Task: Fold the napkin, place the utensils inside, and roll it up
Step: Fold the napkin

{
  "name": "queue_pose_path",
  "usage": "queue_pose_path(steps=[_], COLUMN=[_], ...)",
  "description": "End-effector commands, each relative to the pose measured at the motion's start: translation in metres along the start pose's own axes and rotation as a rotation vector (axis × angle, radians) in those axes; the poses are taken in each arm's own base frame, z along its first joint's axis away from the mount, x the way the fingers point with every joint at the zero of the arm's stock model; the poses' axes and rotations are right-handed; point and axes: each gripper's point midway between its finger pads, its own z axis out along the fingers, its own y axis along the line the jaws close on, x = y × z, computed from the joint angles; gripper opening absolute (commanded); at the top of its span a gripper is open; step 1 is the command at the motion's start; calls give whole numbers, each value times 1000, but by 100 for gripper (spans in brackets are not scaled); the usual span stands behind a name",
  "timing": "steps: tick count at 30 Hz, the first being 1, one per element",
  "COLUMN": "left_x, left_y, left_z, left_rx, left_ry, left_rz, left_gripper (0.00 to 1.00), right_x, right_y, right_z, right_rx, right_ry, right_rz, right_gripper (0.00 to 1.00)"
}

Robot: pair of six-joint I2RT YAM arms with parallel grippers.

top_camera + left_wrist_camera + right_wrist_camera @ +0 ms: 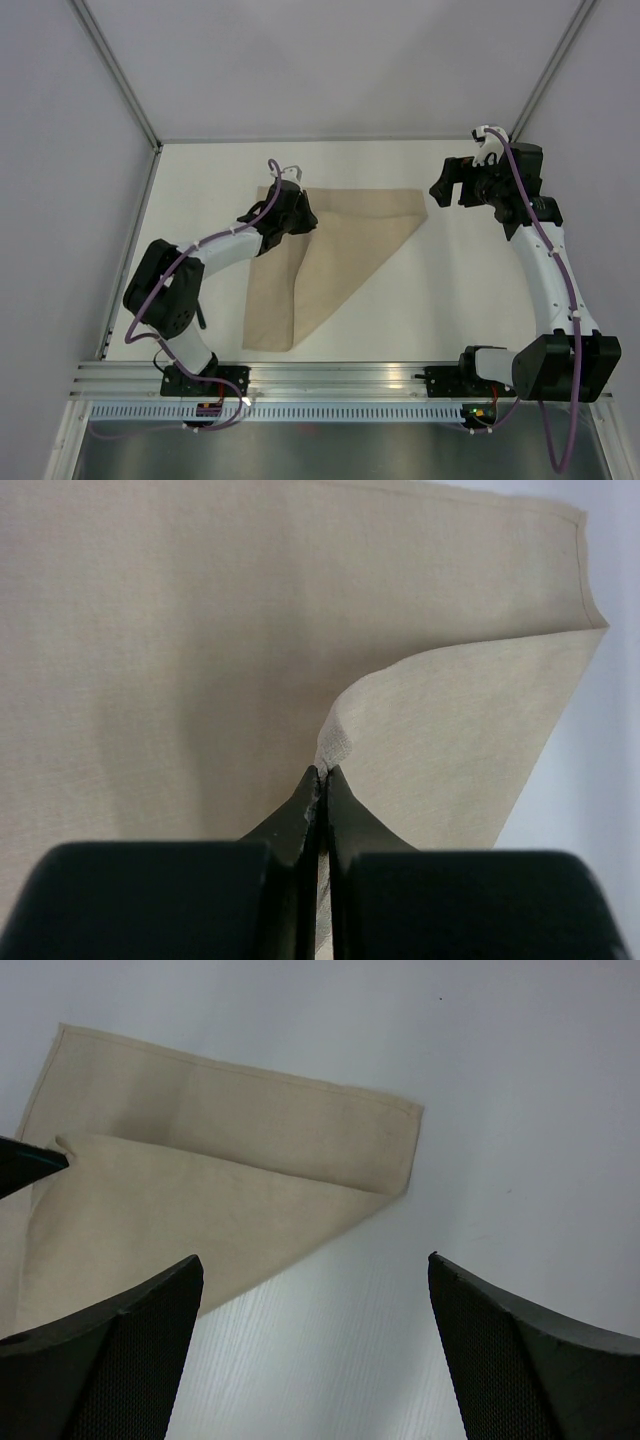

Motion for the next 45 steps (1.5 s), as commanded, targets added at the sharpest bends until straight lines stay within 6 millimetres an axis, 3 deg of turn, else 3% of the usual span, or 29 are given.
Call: queue_pose_path(steps=[1,9,23,45], left_x=[-36,-70,-88,-113], left_y=[-4,22,63,89], left_z=[-5,5,9,18], left_rx=[34,20,-24,-46], left_ry=[-50,-68,-59,-56], left_rz=[-53,-87,-139,-159], left_gripper=[2,2,2,2], right_x=[4,6,9,10], right_y=[3,4,5,5], right_z=[1,2,3,5], right_rx=[-12,-24,-30,-33], right_ry=[16,25,33,40], right_rz=[20,22,26,27], right_gripper=[98,98,98,98])
